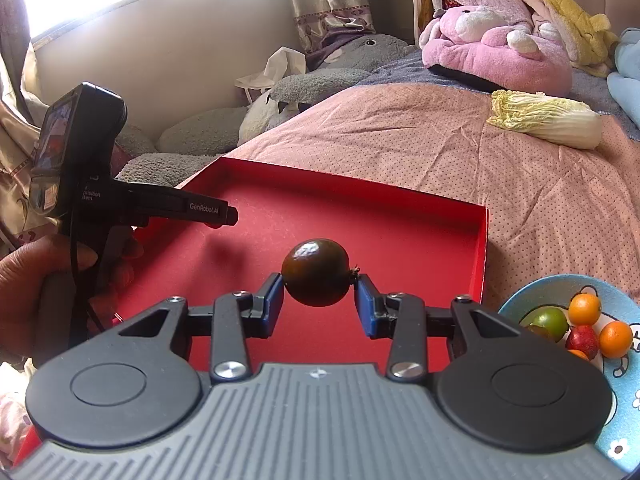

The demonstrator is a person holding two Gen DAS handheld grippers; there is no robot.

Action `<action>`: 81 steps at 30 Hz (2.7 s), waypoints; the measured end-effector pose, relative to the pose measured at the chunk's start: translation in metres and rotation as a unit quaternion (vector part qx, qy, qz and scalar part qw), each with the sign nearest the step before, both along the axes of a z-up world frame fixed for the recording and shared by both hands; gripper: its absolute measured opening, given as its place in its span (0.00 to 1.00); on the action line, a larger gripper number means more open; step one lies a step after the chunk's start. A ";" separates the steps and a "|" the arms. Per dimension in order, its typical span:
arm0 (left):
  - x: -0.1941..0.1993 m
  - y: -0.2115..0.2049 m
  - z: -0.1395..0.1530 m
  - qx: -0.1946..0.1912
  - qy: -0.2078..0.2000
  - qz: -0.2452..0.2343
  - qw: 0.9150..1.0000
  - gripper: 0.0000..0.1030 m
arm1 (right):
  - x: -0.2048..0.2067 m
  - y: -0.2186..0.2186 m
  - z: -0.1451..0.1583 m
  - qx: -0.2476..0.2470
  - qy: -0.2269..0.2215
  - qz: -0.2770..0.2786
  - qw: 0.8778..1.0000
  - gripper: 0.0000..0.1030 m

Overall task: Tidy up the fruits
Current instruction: 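Carry both held tomatoes from the tray to the tiger plate, then release the dark tomato with the right tool while the left tool releases the red tomato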

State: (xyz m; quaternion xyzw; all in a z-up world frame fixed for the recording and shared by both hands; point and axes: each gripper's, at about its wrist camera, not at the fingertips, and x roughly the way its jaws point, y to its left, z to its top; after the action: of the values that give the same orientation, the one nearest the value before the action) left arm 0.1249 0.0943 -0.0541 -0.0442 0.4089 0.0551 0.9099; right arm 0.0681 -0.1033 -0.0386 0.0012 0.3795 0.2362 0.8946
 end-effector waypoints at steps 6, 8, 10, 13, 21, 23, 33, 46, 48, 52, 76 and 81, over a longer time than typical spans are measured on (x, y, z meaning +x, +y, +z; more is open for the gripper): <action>-0.009 -0.008 0.005 0.007 -0.002 -0.006 1.000 0.34 | -0.005 -0.009 0.006 0.009 -0.008 -0.008 1.000 0.43; -0.009 -0.012 0.007 0.008 -0.004 -0.008 1.000 0.34 | -0.007 -0.013 0.009 0.011 -0.011 -0.012 1.000 0.43; -0.010 -0.016 0.011 0.009 -0.007 -0.012 1.000 0.34 | -0.009 -0.019 0.011 0.013 -0.013 -0.017 1.000 0.43; -0.012 -0.027 0.017 0.009 -0.014 -0.022 1.000 0.34 | -0.011 -0.029 0.015 0.016 -0.017 -0.028 0.999 0.43; -0.014 -0.071 0.031 0.007 -0.031 -0.069 0.997 0.34 | -0.026 -0.077 0.015 0.016 -0.018 -0.076 0.997 0.44; -0.015 -0.083 0.033 0.006 -0.033 -0.082 0.996 0.34 | -0.031 -0.093 0.011 0.013 -0.014 -0.093 0.995 0.44; -0.017 -0.160 0.027 0.003 -0.030 -0.167 0.986 0.34 | -0.047 -0.172 -0.015 -0.013 0.001 -0.183 0.983 0.44; -0.025 -0.253 0.012 -0.003 -0.014 -0.268 0.963 0.34 | -0.039 -0.213 -0.049 -0.053 0.022 -0.233 0.971 0.44; -0.028 -0.265 0.010 -0.005 -0.010 -0.280 0.960 0.35 | -0.037 -0.214 -0.053 -0.057 0.025 -0.234 0.970 0.44; -0.032 -0.282 0.004 0.000 -0.005 -0.294 0.956 0.35 | -0.036 -0.216 -0.056 -0.057 0.023 -0.232 0.971 0.47; -0.075 -0.296 0.022 0.033 -0.013 -0.324 0.945 0.48 | -0.107 -0.211 -0.005 -0.057 0.015 -0.224 0.973 0.93; -0.098 -0.281 0.032 0.039 -0.031 -0.313 0.948 0.80 | -0.116 -0.212 0.000 -0.057 0.017 -0.226 0.972 0.94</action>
State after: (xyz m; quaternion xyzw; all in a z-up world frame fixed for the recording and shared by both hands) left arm 0.0273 -0.1862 -0.0225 0.1195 0.3710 -0.2181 0.8947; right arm -0.0482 -0.3149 -0.0387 0.0404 0.3970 0.0057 0.9169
